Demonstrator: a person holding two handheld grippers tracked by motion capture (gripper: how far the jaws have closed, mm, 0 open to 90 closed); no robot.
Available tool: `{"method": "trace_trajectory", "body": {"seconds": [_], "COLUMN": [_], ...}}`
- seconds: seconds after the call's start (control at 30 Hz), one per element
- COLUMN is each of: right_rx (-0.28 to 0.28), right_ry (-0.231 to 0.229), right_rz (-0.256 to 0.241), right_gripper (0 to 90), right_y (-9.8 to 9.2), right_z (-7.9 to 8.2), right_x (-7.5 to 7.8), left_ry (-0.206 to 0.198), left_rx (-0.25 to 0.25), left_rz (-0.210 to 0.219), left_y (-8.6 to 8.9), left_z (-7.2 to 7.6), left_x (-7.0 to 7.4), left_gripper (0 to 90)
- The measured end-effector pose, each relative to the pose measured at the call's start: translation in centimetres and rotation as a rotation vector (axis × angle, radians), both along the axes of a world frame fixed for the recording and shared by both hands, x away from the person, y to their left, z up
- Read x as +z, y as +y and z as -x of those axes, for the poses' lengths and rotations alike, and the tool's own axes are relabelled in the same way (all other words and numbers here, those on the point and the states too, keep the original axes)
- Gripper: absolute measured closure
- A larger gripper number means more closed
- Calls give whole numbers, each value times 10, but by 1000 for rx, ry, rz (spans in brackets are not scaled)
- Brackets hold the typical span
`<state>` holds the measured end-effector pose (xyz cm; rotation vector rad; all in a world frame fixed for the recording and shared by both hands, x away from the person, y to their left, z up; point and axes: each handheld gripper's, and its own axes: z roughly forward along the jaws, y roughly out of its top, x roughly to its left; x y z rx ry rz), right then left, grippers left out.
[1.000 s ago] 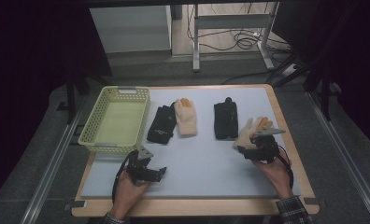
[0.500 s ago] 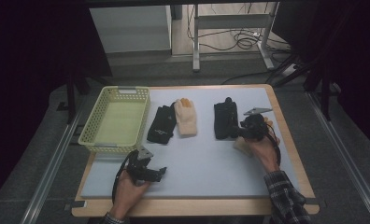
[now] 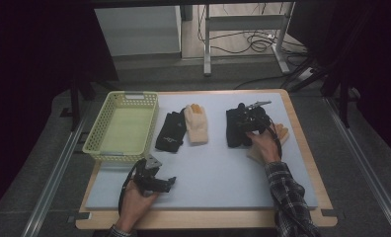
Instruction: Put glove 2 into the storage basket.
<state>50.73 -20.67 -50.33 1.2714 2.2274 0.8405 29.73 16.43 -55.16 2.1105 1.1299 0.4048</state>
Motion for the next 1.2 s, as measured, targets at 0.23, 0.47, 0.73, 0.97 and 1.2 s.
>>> {"method": "trace_trajectory", "body": {"seconds": [0.23, 0.47, 0.73, 0.97, 1.2], "right_rx": [-15, 1, 79, 188, 266], "right_ry": [121, 141, 93, 71, 113], "right_rz": [-47, -71, -163, -230, -265], "right_gripper": [588, 783, 780, 774, 721], "right_y": [9, 12, 18, 34, 47], "right_z": [-7, 0, 35, 89, 138], "right_x": [-9, -4, 26, 45, 25], "left_ry": [0, 1, 1, 0, 1], "left_rx": [-1, -1, 0, 1, 1], "left_rz": [0, -1, -1, -1, -2], "left_y": [0, 0, 0, 0, 0], "left_z": [0, 0, 0, 0, 0], "left_x": [0, 0, 0, 0, 0], "left_gripper": [56, 56, 56, 56, 56]}}
